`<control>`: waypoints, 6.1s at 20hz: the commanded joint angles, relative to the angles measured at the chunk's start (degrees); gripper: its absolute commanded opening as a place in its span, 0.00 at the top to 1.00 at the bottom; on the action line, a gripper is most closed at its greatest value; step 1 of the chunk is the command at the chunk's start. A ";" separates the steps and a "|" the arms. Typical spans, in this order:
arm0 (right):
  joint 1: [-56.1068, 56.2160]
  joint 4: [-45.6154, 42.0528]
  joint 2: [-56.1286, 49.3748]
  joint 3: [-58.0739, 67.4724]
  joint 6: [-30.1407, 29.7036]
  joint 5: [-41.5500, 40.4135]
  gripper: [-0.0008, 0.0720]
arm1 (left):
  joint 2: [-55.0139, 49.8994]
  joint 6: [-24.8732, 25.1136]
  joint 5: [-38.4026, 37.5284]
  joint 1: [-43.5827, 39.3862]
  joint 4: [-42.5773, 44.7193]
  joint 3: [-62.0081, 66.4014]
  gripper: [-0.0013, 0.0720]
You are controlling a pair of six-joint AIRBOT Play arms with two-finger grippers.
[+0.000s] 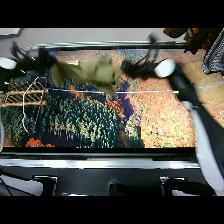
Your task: Fold the clothes and pants, and hang the long-sleeved shirts on hangers.
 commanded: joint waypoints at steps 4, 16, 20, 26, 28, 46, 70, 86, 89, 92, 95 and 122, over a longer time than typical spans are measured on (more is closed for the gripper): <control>-8.90 -13.68 27.96 3.89 4.24 10.25 0.95 | 22.29 -2.82 -10.75 0.07 7.85 4.31 0.96; -9.29 -13.22 36.61 3.87 8.68 2.69 0.94 | 40.87 -4.48 -25.66 0.04 12.70 3.89 0.95; -9.29 -2.82 19.67 3.87 2.36 -5.35 0.94 | 33.55 -3.85 -21.14 -1.01 12.79 1.16 0.95; -5.84 21.57 -9.07 3.87 -12.79 -15.06 0.94 | 16.06 -2.80 -15.28 -2.21 16.68 -3.43 0.95; -2.51 23.08 -16.48 3.87 -14.36 -17.03 0.94 | 9.33 -2.78 -15.15 -2.21 19.17 -3.43 0.95; -16.52 -2.16 -6.82 3.85 -17.03 30.93 0.22 | 1.53 -2.73 -22.60 6.54 19.85 -1.88 0.04; -0.04 27.08 19.89 -71.78 -13.64 1.33 0.39 | 30.88 16.61 -16.28 7.58 10.08 -63.67 0.04; 0.35 20.92 31.41 -71.71 -4.17 5.14 0.95 | 18.38 24.28 -9.53 -21.22 -0.70 -66.27 0.04; 0.35 20.94 33.31 -71.71 -3.89 5.05 0.95 | 17.62 24.30 -8.11 -23.26 -1.05 -66.27 0.54; -0.20 20.87 35.71 -69.85 -1.66 4.81 0.95 | 18.47 24.50 -8.74 -21.20 -1.09 -64.13 0.95; -7.06 19.02 36.72 -58.90 0.20 4.72 0.95 | 22.99 24.44 -9.42 -15.21 -1.05 -53.59 0.96; -26.80 14.10 28.68 16.90 10.27 28.41 0.95 | 46.99 3.19 -16.85 0.61 13.92 -3.48 0.95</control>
